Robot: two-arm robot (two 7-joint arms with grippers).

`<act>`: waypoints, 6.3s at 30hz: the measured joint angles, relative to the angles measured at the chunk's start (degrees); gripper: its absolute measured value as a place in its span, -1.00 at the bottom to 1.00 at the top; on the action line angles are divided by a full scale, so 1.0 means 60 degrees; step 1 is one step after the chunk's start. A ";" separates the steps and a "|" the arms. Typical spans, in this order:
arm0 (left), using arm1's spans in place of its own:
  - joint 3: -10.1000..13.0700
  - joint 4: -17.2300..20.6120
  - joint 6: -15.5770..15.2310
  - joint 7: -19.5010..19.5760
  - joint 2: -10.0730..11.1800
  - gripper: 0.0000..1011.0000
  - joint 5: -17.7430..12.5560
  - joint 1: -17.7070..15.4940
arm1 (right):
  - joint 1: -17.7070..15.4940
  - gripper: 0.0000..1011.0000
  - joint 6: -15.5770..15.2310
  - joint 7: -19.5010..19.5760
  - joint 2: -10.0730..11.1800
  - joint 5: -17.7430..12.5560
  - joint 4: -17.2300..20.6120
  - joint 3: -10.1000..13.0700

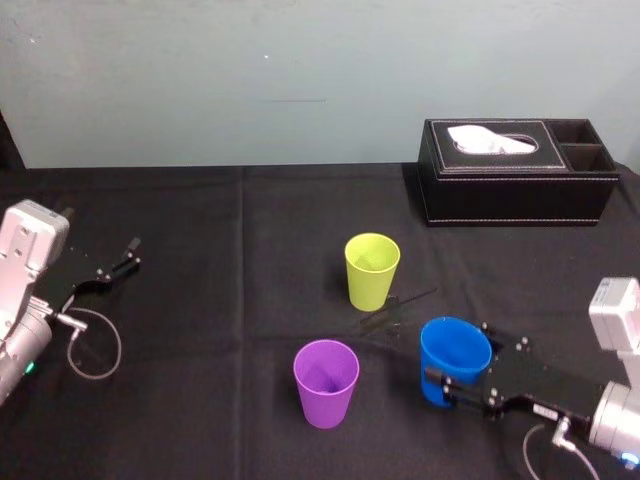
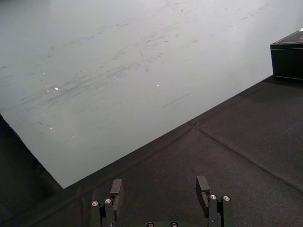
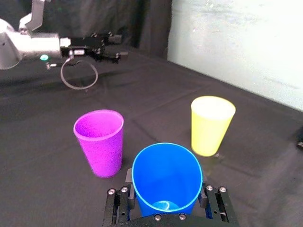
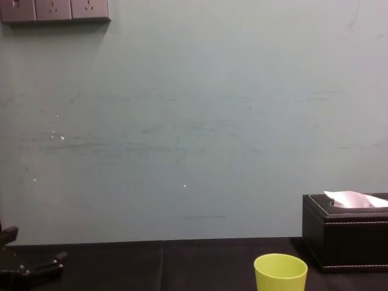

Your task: Stack the three plastic cups sequentially using one hand.

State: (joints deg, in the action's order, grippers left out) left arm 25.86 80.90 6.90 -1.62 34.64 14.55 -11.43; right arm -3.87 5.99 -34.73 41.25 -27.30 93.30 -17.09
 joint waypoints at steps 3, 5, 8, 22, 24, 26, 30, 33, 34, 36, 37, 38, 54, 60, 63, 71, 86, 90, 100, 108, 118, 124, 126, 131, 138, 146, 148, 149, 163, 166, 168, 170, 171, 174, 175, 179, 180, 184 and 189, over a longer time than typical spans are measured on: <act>0.0000 0.0000 0.0001 0.0000 0.0000 1.00 0.0000 0.0000 | -0.0131 0.45 -0.0281 0.0304 0.0073 0.0012 0.0463 0.0196; 0.0000 0.0000 0.0001 0.0000 0.0001 1.00 0.0000 0.0000 | -0.0190 0.45 -0.0531 0.0521 0.0130 0.0013 0.0818 0.0351; 0.0000 0.0000 0.0001 0.0000 0.0001 1.00 0.0000 0.0000 | -0.0185 0.45 -0.0838 0.0750 0.0178 0.0012 0.1196 0.0529; 0.0000 0.0000 0.0001 0.0000 0.0000 1.00 0.0000 0.0000 | 0.1238 0.45 -0.1913 0.1166 -0.0179 0.0462 0.1462 0.0309; 0.0000 0.0000 0.0001 0.0000 0.0000 1.00 -0.0001 0.0000 | 0.1461 0.45 -0.2012 0.1175 -0.0272 0.0523 0.1343 0.0210; 0.0000 0.0000 0.0000 0.0000 0.0001 1.00 0.0000 0.0000 | 0.1775 0.45 -0.2148 0.1177 -0.0400 0.0618 0.1162 0.0066; 0.0000 0.0000 0.0001 0.0000 0.0001 1.00 0.0000 0.0000 | 0.2292 0.45 -0.2309 0.1134 -0.0610 0.0740 0.0794 -0.0190; 0.0000 0.0000 0.0000 0.0000 0.0001 1.00 0.0000 0.0000 | 0.2674 0.45 -0.2431 0.1055 -0.0780 0.0775 0.0488 -0.0347; -0.0001 0.0000 0.0001 0.0000 0.0001 1.00 0.0000 0.0000 | 0.2834 0.45 -0.2491 0.1019 -0.0854 0.0770 0.0361 -0.0411; 0.0000 0.0000 0.0001 0.0000 0.0001 1.00 0.0000 0.0000 | 0.3040 0.45 -0.2566 0.0962 -0.0947 0.0733 0.0202 -0.0484; 0.0000 0.0000 0.0001 0.0000 0.0001 1.00 0.0000 0.0000 | 0.3040 0.45 -0.2566 0.0962 -0.0947 0.0733 0.0202 -0.0484; 0.0000 0.0000 0.0001 0.0000 0.0001 1.00 0.0000 -0.0001 | 0.3166 0.45 -0.2616 0.0935 -0.1014 0.0701 0.0094 -0.0536; 0.0000 0.0000 0.0001 0.0000 0.0001 1.00 0.0000 -0.0001 | 0.4209 0.45 -0.2873 0.0981 -0.1736 0.0821 -0.0946 -0.1287; 0.0000 0.0000 0.0001 0.0000 0.0001 1.00 0.0000 0.0000 | 0.4455 0.45 -0.2919 0.1002 -0.1924 0.0914 -0.1294 -0.1439; 0.0000 0.0000 0.0001 0.0000 0.0001 1.00 0.0000 0.0000 | 0.4535 0.45 -0.2926 0.0989 -0.1991 0.0924 -0.1428 -0.1482; -0.0001 0.0000 0.0001 -0.0001 0.0001 1.00 -0.0001 0.0000 | 0.4690 0.45 -0.2877 0.0914 -0.2133 0.0944 -0.1757 -0.1585; 0.0000 0.0000 0.0001 0.0000 0.0001 1.00 0.0000 -0.0001 | 0.4852 0.45 -0.2745 0.0723 -0.2250 0.0927 -0.2201 -0.1724; 0.0000 0.0000 0.0000 0.0000 0.0001 1.00 0.0000 0.0000 | 0.4888 0.45 -0.2698 0.0728 -0.2301 0.0947 -0.2375 -0.1764; 0.0000 0.0000 0.0001 0.0000 0.0001 1.00 0.0000 -0.0001 | 0.4905 0.45 -0.2586 0.0683 -0.2379 0.0938 -0.2576 -0.1769; -0.0001 0.0000 0.0001 0.0000 0.0001 1.00 0.0000 0.0000 | 0.4901 0.45 -0.2593 0.0687 -0.2374 0.0938 -0.2567 -0.1764; 0.0000 0.0000 0.0001 0.0000 0.0001 1.00 0.0000 0.0000 | 0.4895 0.96 -0.2602 0.0689 -0.2367 0.0941 -0.2549 -0.1763; 0.0000 0.0000 0.0001 0.0000 0.0001 1.00 -0.0001 0.0000 | 0.4895 0.98 -0.2607 0.0691 -0.2362 0.0944 -0.2544 -0.1763; 0.0000 0.0000 0.0001 0.0000 0.0001 1.00 0.0000 0.0000 | 0.4895 0.98 -0.2609 0.0691 -0.2361 0.0945 -0.2542 -0.1763; 0.0000 0.0000 0.0001 0.0000 0.0000 1.00 0.0000 0.0000 | 0.4894 0.98 -0.2613 0.0694 -0.2361 0.0946 -0.2535 -0.1763; 0.0000 0.0000 0.0001 0.0000 0.0001 1.00 -0.0001 -0.0001 | 0.4562 0.98 -0.2378 0.0681 -0.2122 0.0926 -0.2112 -0.1653; 0.0000 0.0000 0.0001 0.0000 0.0001 1.00 -0.0001 0.0000 | 0.3802 0.98 -0.1973 0.0192 -0.1422 0.0412 -0.1233 -0.1277; 0.0000 0.0000 0.0000 0.0000 0.0001 1.00 0.0000 0.0000 | 0.3558 0.98 -0.1809 -0.0060 -0.1164 0.0155 -0.1003 -0.1161; 0.0000 0.0000 0.0001 0.0000 0.0001 1.00 0.0000 0.0000 | 0.3467 0.98 -0.1756 -0.0153 -0.1068 0.0066 -0.0929 -0.1126; 0.0000 0.0000 0.0001 0.0000 0.0000 1.00 0.0000 -0.0001 | 0.2263 0.98 -0.0531 -0.1400 0.0292 -0.0700 -0.0305 -0.1005; 0.0001 0.0000 0.0001 0.0000 0.0001 1.00 0.0000 0.0000 | 0.2181 0.98 -0.0372 -0.1531 0.0392 -0.0679 -0.0304 -0.1082; 0.0000 0.0000 0.0001 0.0000 0.0001 1.00 0.0000 0.0000 | 0.2123 0.98 -0.0254 -0.1645 0.0469 -0.0628 -0.0316 -0.1173; 0.0000 0.0000 0.0001 0.0000 0.0000 1.00 0.0000 -0.0001 | 0.2096 0.98 -0.0187 -0.1711 0.0502 -0.0588 -0.0344 -0.1244; 0.0000 0.0000 0.0001 0.0000 0.0001 1.00 0.0000 0.0000 | 0.2075 0.98 -0.0133 -0.1766 0.0521 -0.0535 -0.0375 -0.1326; 0.0000 0.0000 0.0001 0.0000 0.0000 1.00 0.0000 -0.0001 | 0.2062 0.98 -0.0065 -0.1860 0.0531 -0.0430 -0.0443 -0.1485; 0.0000 0.0000 0.0000 0.0000 0.0001 1.00 0.0000 0.0000 | 0.2062 0.98 -0.0046 -0.1904 0.0522 -0.0377 -0.0499 -0.1573; 0.0000 0.0000 0.0000 0.0000 0.0000 1.00 0.0000 0.0000 | 0.2100 0.98 -0.0039 -0.1969 0.0464 -0.0295 -0.0613 -0.1733; 0.0000 0.0000 0.0001 0.0000 0.0001 1.00 0.0000 0.0000 | 0.2135 0.98 -0.0039 -0.1999 0.0425 -0.0251 -0.0667 -0.1811; 0.0000 0.0000 0.0001 0.0000 0.0001 1.00 0.0000 0.0000 | 0.2269 0.98 -0.0051 -0.2081 0.0309 -0.0128 -0.0820 -0.2029; 0.0000 0.0000 0.0001 0.0000 0.0001 1.00 0.0000 0.0000 | 0.2476 0.98 -0.0120 -0.2180 0.0139 -0.0033 -0.1032 -0.2287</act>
State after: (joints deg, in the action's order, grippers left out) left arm 25.86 80.90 6.91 -1.62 34.65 14.55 -11.43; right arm 10.98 5.27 -47.81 42.08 -27.49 87.11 -30.82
